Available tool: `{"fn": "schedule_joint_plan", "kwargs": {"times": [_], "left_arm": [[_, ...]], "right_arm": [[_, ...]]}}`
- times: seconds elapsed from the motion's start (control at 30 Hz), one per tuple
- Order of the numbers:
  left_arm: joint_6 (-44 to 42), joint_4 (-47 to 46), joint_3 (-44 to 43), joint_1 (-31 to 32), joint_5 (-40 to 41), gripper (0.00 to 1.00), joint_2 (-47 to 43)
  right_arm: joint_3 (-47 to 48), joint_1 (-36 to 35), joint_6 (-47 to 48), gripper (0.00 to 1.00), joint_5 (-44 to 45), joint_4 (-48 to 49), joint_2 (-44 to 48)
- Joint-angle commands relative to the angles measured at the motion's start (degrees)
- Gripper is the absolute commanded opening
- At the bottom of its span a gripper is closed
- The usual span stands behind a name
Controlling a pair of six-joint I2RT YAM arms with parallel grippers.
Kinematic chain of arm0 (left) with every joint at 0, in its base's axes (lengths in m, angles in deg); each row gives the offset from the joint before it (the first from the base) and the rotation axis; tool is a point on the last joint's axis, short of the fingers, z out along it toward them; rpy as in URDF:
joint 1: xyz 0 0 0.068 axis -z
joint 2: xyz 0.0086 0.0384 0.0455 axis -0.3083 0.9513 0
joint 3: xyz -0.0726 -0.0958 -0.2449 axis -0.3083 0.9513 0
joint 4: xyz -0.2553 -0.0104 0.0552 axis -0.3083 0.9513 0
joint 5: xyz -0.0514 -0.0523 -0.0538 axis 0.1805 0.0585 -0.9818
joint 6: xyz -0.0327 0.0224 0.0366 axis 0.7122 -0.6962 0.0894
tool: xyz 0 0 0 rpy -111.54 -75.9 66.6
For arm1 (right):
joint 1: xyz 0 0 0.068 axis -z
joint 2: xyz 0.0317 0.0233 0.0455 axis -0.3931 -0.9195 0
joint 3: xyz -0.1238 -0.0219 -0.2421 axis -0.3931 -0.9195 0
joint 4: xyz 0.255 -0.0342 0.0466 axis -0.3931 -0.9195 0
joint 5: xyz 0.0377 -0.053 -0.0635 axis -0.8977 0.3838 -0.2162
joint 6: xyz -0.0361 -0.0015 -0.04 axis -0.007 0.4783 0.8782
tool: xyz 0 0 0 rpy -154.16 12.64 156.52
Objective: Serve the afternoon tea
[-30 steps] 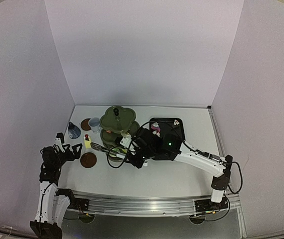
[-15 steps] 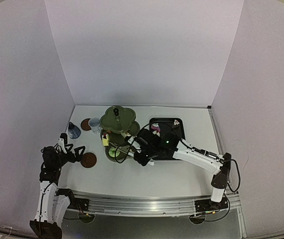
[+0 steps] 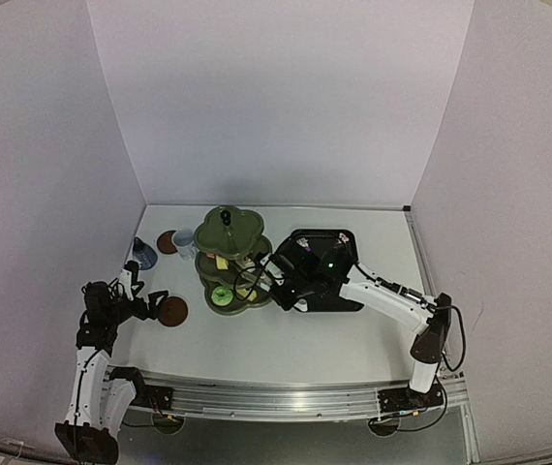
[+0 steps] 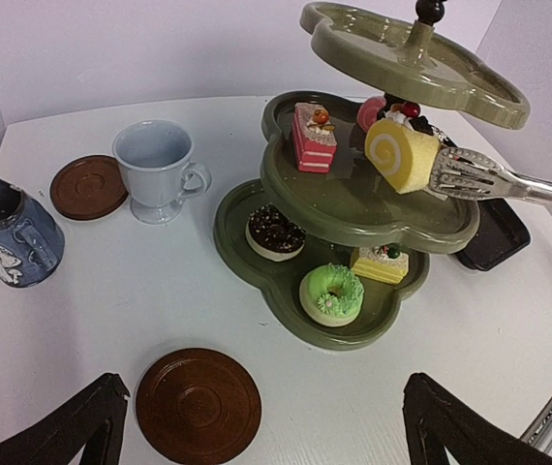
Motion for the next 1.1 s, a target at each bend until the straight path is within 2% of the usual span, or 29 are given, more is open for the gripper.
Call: {"fn": "schedule_joint_plan", "kwargs": {"times": [0.0,0.57,0.8,1.07], "left_arm": [[-1.27,-0.15,-1.58,-0.16,-0.42,1.0,-0.51],[-1.31,-0.52,-1.3,-0.18,-0.37,1.0,-0.8],[-1.31,-0.65,-1.21,-0.18,-0.43,1.0,-0.59],[-1.31,-1.0,-1.13,-0.17,-0.53,1.0,-0.4]], "right_arm": [[2.33,0.2,1.0,0.0,-0.32,1.12,0.02],[5.33,1.05,0.49,0.0,0.34,0.77,-3.84],[5.09,1.06,0.5,0.17,0.21,0.7,-3.52],[5.0,1.05,0.3,0.24,-0.23,0.47,-3.05]]}}
